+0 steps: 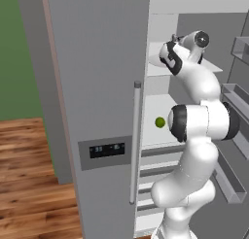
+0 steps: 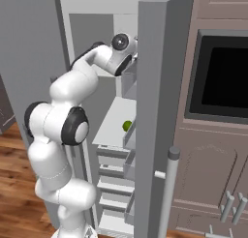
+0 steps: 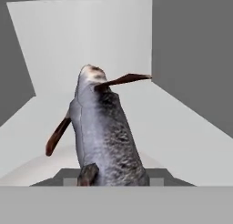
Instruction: Retrieve the fish from the fridge and place it on the cutting board.
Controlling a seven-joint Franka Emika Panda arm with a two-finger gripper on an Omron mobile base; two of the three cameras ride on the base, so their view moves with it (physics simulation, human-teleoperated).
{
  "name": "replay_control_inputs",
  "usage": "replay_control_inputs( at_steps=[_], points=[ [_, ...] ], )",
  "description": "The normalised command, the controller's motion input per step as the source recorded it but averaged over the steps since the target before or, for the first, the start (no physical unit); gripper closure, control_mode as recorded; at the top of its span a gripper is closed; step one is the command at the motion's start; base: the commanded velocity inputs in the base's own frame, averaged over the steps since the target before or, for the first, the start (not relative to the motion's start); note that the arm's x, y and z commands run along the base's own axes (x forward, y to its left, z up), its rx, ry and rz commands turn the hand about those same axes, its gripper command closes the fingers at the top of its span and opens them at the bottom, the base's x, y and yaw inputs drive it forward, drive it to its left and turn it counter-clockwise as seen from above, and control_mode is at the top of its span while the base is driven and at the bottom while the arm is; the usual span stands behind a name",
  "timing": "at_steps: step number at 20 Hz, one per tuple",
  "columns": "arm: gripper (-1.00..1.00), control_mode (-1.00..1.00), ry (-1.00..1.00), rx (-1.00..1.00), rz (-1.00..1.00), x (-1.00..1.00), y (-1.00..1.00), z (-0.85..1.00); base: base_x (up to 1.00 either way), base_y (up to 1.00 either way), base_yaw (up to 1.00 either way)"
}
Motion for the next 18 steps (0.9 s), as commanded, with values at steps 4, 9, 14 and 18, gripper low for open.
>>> replay_control_inputs(
  at_steps=[4, 9, 14, 18],
  points=[
    [1.00, -1.00, 0.00, 0.00, -0.07, -0.33, 0.01, 0.51, 0.00, 0.00, 0.00],
    [1.00, -1.00, 0.00, 0.00, -0.03, -0.47, 0.02, 0.13, 0.00, 0.00, 0.00],
    [1.00, -1.00, 0.00, 0.00, -0.01, -0.51, 0.04, 0.02, 0.00, 0.00, 0.00],
    [1.00, -1.00, 0.00, 0.00, -0.02, -0.61, 0.01, 0.02, 0.00, 0.00, 0.00]
  ],
)
